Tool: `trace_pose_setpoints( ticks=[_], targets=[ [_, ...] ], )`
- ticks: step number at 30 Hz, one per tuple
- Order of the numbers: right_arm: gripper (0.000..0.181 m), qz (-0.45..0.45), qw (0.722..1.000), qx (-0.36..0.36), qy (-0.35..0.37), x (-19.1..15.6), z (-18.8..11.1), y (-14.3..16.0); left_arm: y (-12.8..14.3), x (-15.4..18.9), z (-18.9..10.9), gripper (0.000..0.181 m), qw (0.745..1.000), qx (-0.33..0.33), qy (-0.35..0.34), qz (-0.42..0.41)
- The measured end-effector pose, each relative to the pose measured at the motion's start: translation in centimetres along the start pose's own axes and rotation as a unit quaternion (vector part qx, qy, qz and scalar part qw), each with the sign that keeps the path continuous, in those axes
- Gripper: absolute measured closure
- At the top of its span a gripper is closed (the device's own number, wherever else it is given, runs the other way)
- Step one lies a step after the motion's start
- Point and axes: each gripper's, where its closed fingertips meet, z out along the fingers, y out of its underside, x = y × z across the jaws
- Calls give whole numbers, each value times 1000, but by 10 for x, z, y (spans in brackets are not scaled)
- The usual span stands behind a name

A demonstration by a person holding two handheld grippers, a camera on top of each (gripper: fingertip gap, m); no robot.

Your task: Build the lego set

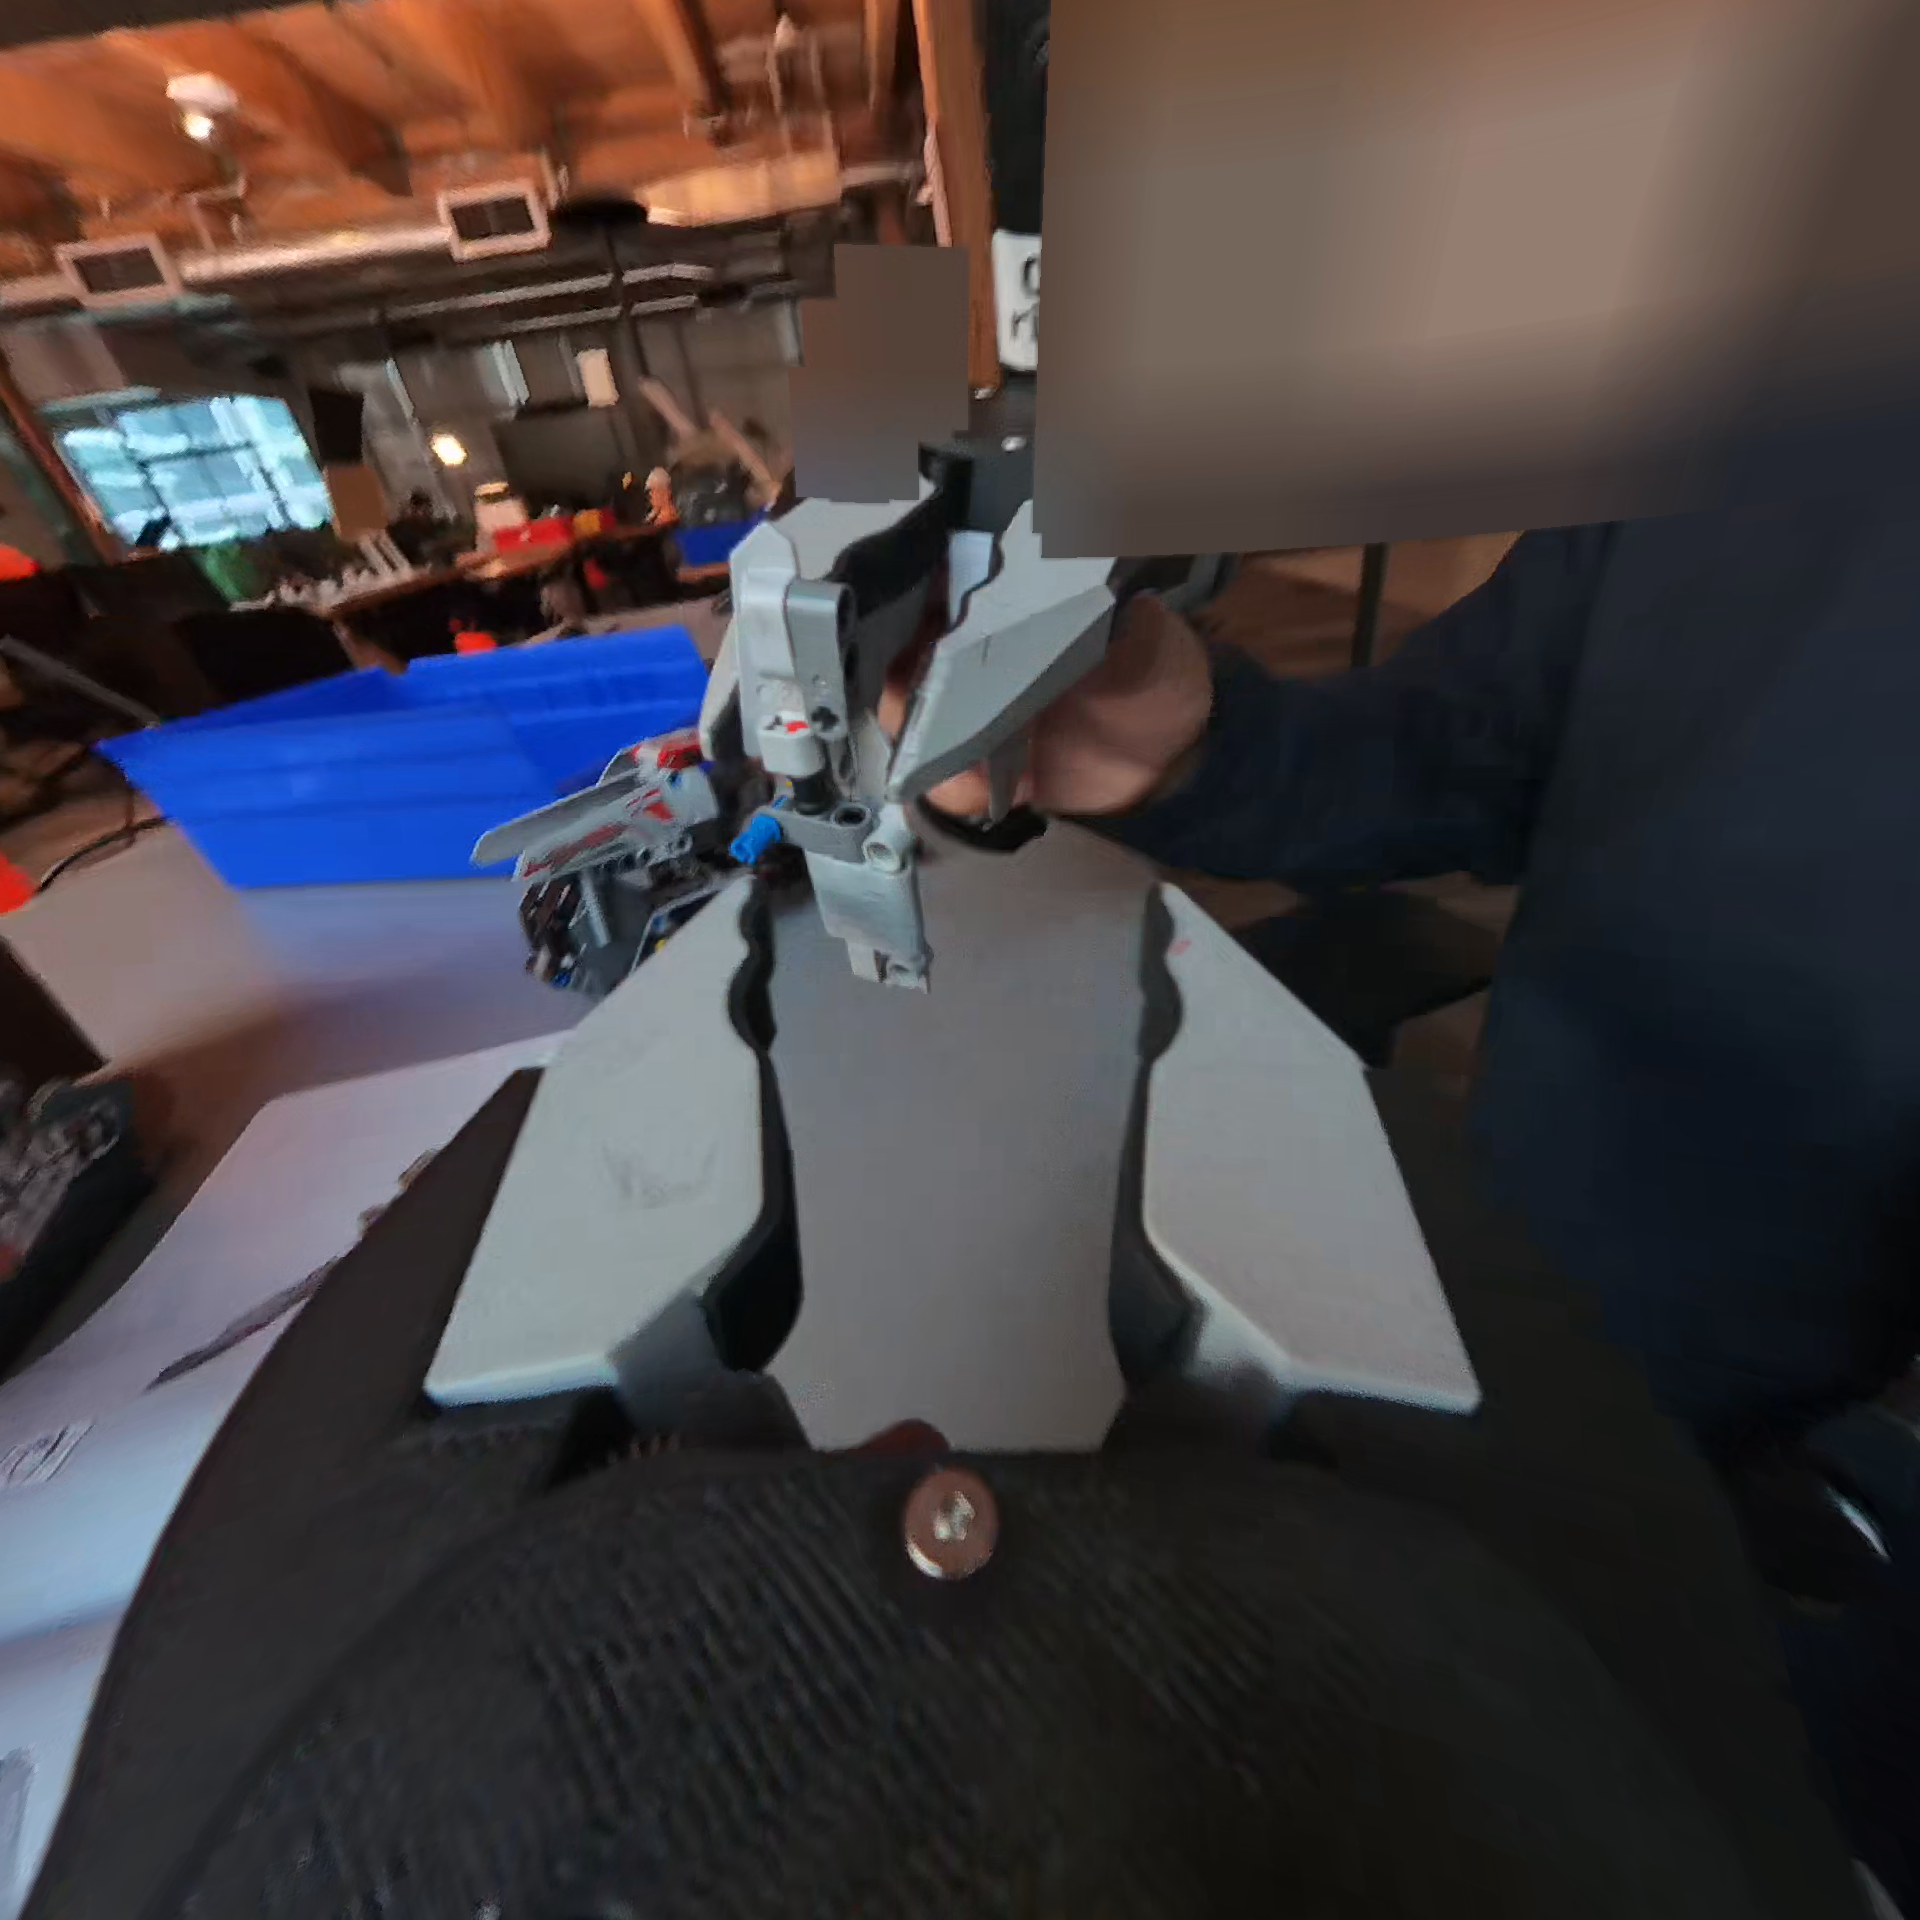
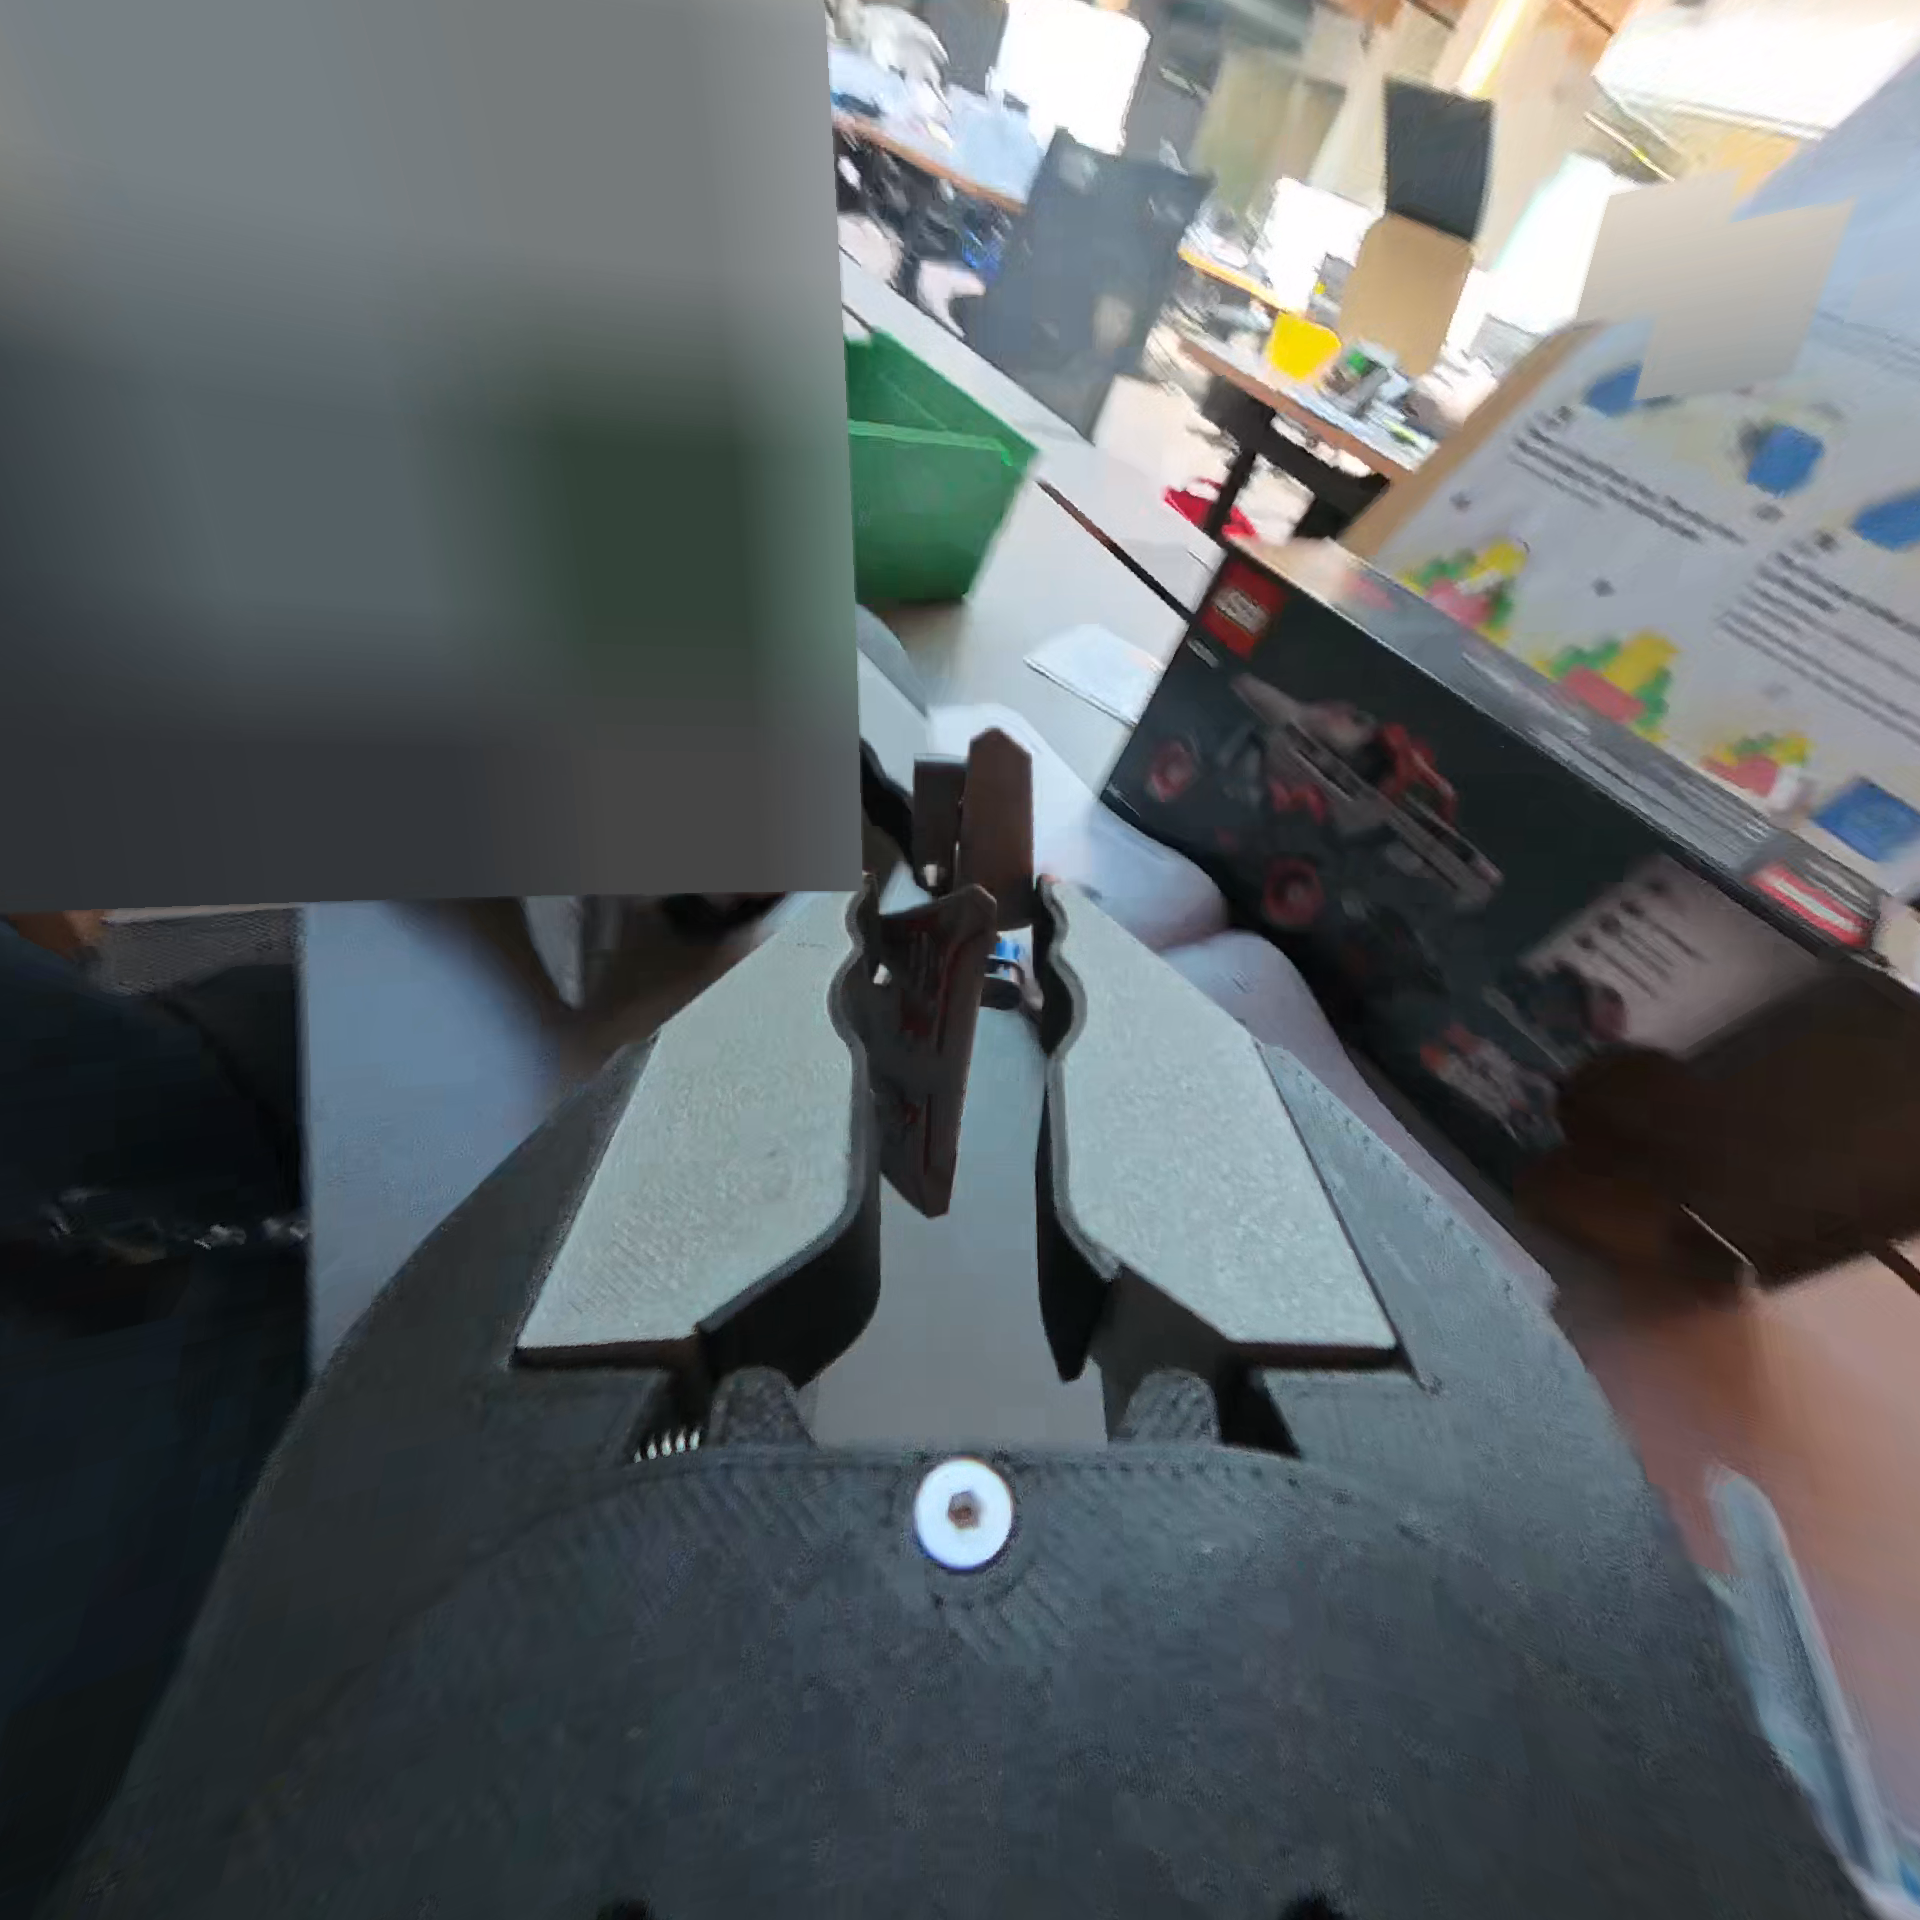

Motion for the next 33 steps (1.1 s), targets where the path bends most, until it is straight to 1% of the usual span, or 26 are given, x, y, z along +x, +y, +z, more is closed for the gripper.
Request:
trace_pose_setpoints(
  ticks=[1, 3, 5, 6, 8, 11, 12, 15, 16, 20, 22, 25, 27, 30, 33],
  targets=[
    [155, -11, 999, -26, 24, 10, -6, 11, 2, -4, -2, 102, 1000, -10, -13, -2],
    [155, -49, 992, -105, 46, 22, -16, 39, 5, -9, -9, 108, 1000, -22, -19, -9],
    [155, -57, 977, -202, 35, 23, -18, 73, 8, -12, -16, 111, 999, -32, -18, -30],
    [155, -54, 970, -237, 25, 21, -15, 88, 9, -14, -18, 112, 998, -37, -17, -44],
    [154, -53, 959, -278, 4, 14, -5, 111, 14, -19, -22, 114, 996, -52, -20, -75],
    [154, -62, 945, -322, -13, 11, 9, 135, 22, -22, -24, 112, 989, -78, -22, -125],
    [153, -60, 943, -326, -21, 10, 13, 140, 25, -22, -25, 113, 986, -85, -20, -139],
    [150, -35, 951, -303, -40, 9, 20, 139, 31, -25, -32, 114, 977, -99, -21, -189],
    [146, -29, 954, -296, -46, 9, 19, 138, 33, -27, -35, 117, 972, -102, -21, -209],
    [141, -1, 971, -233, -55, 17, 7, 124, 41, -33, -50, 130, 954, -116, -20, -274],
    [139, 2, 977, -209, -47, 24, -1, 122, 43, -37, -56, 130, 955, -122, -28, -270],
    [138, 3, 982, -184, -36, 29, -8, 125, 41, -46, -62, 129, 962, -120, -52, -239],
    [134, 17, 981, -189, -37, 29, -10, 130, 42, -50, -64, 129, 966, -128, -66, -216],
    [133, 39, 982, -176, -54, 26, -13, 126, 51, -52, -63, 129, 967, -159, -83, -181],
    [133, 50, 982, -169, -71, 20, -12, 123, 62, -51, -56, 133, 964, -201, -82, -154]
  ],
)
